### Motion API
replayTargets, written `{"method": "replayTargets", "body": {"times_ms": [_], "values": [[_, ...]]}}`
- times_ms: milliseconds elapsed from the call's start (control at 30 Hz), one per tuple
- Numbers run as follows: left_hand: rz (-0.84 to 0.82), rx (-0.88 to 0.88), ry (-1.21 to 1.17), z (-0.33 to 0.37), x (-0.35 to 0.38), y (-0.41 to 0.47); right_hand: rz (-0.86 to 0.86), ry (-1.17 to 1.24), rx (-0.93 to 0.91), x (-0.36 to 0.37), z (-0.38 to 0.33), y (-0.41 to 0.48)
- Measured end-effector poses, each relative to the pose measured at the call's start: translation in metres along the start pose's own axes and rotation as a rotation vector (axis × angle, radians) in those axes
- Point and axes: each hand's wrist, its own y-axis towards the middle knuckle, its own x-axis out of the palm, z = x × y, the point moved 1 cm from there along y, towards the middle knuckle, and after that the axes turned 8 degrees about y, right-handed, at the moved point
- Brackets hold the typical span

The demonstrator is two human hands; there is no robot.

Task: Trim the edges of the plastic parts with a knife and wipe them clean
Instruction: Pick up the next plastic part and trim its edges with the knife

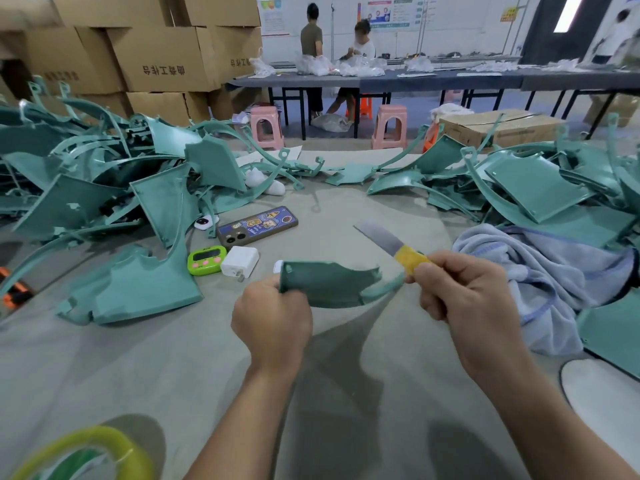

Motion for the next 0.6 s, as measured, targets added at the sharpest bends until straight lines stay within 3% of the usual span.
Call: {"method": "replayTargets", "body": {"times_ms": [167, 367, 467, 533, 600], "values": [[0.0, -0.001, 0.066, 0.004, 0.003, -0.006, -0.061, -0.328, -0.079, 0.024, 0.002, -0.022], [-0.021, 0.065, 0.074, 0.0, 0.005, -0.005, 0.034, -0.644, 0.011, 0.017, 0.006, -0.015], [-0.008, 0.066, 0.085, 0.0, 0.005, -0.005, 0.184, -0.813, 0.002, 0.003, 0.003, -0.005], [-0.015, 0.059, 0.088, 0.0, 0.006, -0.005, 0.222, -0.788, -0.024, -0.001, 0.0, -0.003], [-0.046, 0.054, 0.093, -0.001, 0.007, -0.005, 0.127, -0.59, -0.028, 0.005, -0.001, -0.008]]}}
